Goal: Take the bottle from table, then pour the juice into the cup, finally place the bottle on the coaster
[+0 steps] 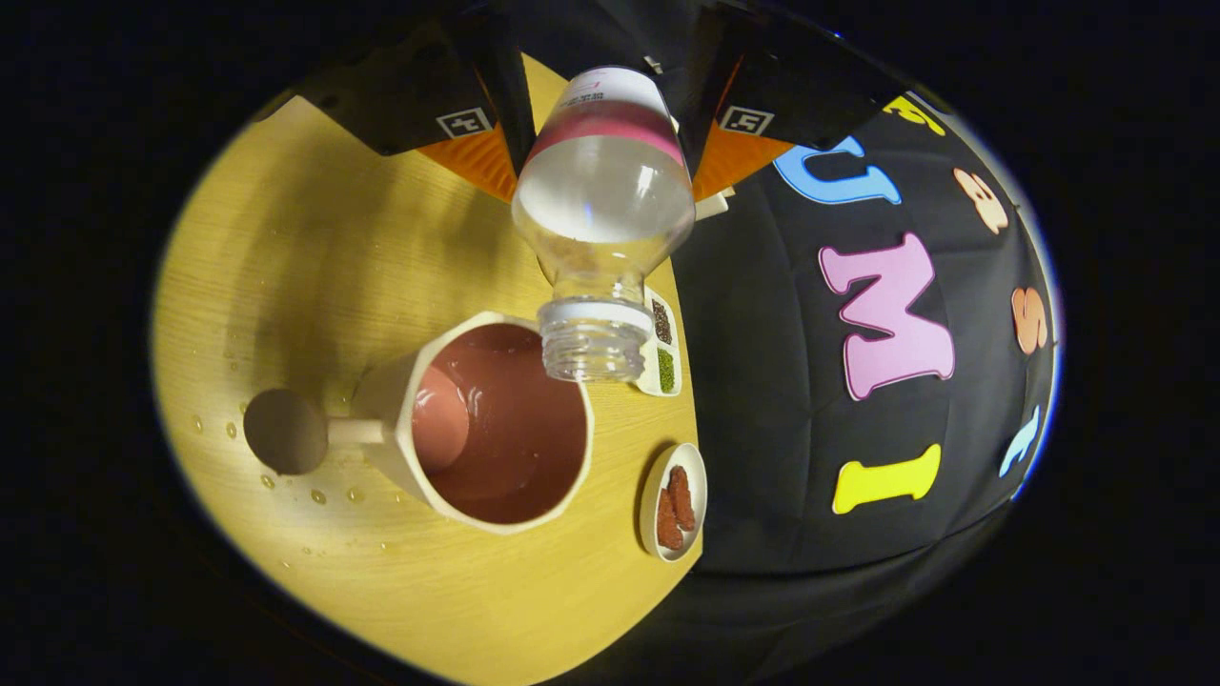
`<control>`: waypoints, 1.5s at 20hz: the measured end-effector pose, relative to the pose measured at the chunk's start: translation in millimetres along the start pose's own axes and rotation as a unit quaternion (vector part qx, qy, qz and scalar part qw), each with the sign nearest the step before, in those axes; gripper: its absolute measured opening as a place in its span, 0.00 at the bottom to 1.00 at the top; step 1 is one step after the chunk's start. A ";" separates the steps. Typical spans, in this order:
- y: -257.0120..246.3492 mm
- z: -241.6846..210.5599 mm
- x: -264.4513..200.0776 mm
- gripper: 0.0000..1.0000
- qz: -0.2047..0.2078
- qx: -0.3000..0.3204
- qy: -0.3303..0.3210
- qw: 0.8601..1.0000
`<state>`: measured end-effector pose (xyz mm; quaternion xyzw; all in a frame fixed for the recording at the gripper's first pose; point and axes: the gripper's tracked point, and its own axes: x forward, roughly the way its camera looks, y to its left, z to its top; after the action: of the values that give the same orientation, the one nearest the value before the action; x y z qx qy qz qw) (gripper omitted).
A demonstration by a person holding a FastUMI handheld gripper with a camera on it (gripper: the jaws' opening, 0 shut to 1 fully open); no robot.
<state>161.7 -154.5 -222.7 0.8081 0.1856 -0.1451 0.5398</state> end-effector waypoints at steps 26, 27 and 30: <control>33.3 16.5 -2.8 0.71 0.009 0.236 0.017 0.972; 33.1 16.8 -2.3 0.71 0.011 0.238 0.017 0.971; 36.0 17.8 -4.2 0.71 0.022 0.259 0.016 0.966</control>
<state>173.8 -184.1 -198.1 0.9264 0.1328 -0.1633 0.3121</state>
